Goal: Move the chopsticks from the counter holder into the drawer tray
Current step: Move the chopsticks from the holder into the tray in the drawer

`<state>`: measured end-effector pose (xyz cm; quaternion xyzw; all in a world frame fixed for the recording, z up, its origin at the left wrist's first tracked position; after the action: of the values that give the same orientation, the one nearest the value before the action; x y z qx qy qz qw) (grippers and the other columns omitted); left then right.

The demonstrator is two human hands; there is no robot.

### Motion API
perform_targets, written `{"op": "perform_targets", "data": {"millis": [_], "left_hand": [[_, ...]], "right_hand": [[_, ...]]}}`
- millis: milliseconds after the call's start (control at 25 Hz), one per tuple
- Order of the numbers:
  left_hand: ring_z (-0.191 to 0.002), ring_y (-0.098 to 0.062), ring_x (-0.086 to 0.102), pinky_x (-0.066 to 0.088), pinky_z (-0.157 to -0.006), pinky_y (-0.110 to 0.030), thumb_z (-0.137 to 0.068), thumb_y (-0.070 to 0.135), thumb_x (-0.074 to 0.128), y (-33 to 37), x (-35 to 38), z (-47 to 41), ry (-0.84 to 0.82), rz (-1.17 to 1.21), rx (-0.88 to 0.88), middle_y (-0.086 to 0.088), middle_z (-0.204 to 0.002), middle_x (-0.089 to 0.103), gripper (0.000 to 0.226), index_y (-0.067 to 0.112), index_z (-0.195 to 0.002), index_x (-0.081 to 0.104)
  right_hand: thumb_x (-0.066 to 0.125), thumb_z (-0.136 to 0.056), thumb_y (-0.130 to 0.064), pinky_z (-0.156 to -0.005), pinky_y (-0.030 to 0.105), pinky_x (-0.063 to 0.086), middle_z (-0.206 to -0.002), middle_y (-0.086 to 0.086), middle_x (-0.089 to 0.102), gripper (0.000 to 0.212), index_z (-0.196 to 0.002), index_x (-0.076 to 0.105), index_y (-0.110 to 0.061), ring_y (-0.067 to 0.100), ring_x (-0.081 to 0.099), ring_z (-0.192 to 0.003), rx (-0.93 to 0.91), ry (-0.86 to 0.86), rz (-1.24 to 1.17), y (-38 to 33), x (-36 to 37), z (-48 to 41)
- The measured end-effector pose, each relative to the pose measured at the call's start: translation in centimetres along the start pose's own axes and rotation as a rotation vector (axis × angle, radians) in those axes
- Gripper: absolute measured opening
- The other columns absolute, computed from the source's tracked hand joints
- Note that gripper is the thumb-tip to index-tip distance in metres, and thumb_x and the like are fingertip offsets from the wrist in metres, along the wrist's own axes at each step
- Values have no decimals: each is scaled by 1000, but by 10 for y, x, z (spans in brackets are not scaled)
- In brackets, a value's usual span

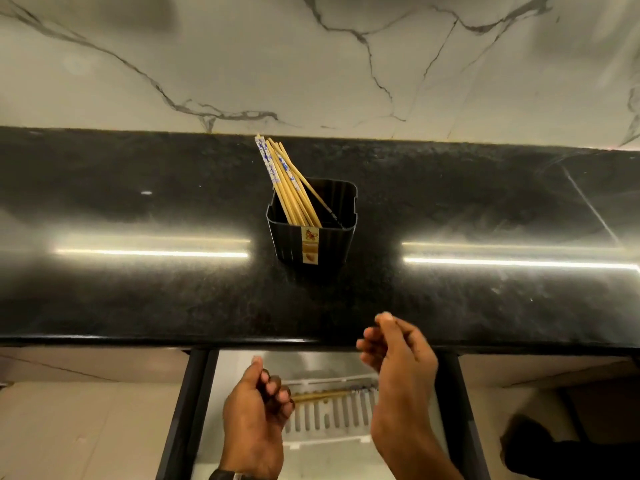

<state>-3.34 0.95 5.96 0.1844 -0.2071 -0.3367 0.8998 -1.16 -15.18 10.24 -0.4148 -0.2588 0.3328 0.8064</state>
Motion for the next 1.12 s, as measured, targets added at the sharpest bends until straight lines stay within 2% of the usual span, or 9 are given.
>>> {"op": "perform_targets", "data": {"millis": [80,160,280,400,560,720,840,960,1120], "left_hand": [[-54,-18,45,38,-55,-34,-98,38,57,25,17,13,-62,-62,160,-2,-57,47,36,17,-69,53],[-59,-19,52,45,-60,-35,-98,37,57,50,35,21,-133,-120,331,-4,-63,53,34,14,-73,60],[-82,-27,69,57,-78,-41,-102,28,51,84,65,26,-257,-203,584,-12,-85,70,29,8,-90,69],[-105,-20,70,58,-92,-37,-103,14,49,112,92,13,-263,-316,782,-7,-109,74,22,12,-110,71],[-113,-18,68,54,-100,-36,-102,6,49,140,118,-7,-286,-367,861,-6,-121,71,28,12,-125,66],[-110,-12,67,55,-95,-31,-102,7,49,151,128,-11,-372,-504,889,-1,-120,69,32,14,-132,59],[-106,-7,66,56,-89,-27,-102,13,52,151,130,-19,-424,-811,908,5,-117,69,33,18,-134,58],[-115,-21,59,54,-97,-43,-97,25,59,148,128,-31,-355,-1175,1072,0,-123,65,35,18,-131,62],[-115,-24,56,51,-98,-45,-96,25,62,145,129,-32,-325,-1195,1144,-2,-121,62,31,15,-126,66]], "right_hand": [[61,-100,-21,-62,26,59,-76,7,74,13,-98,71,-12,18,71,-68,-283,-121,96,-32,29,2],[62,-100,-21,-62,23,59,-77,6,74,10,-97,70,-16,15,72,-69,-514,-223,204,-55,61,-9],[66,-97,-17,-67,26,62,-82,0,75,5,-99,71,-15,12,73,-75,-793,-264,328,-78,115,-44],[69,-94,-9,-82,31,63,-104,1,76,20,-114,71,-11,9,72,-93,-983,-264,563,-93,165,-83],[74,-91,-20,-94,34,58,-129,5,70,48,-136,60,-11,18,68,-113,-903,-394,1007,-108,214,-114],[80,-85,-28,-95,43,57,-125,11,69,59,-135,57,-7,24,68,-111,-778,-533,1188,-118,240,-134],[81,-84,-26,-91,41,59,-116,9,74,45,-124,66,-11,20,71,-101,-805,-541,1256,-117,245,-146],[80,-85,-27,-88,41,61,-105,4,75,31,-112,71,-13,16,71,-92,-859,-544,1220,-116,242,-149],[77,-88,-24,-82,39,61,-93,-2,76,19,-105,74,-15,13,72,-84,-927,-440,1077,-116,231,-147]]}}
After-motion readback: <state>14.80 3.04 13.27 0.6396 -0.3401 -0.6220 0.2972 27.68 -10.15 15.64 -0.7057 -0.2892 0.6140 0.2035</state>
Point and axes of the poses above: each hand's wrist, its own z-axis away from the middle knuckle, its own x-axis out of the palm, y = z × x, the point moved 1 cm from there along -z, towards the middle knuckle
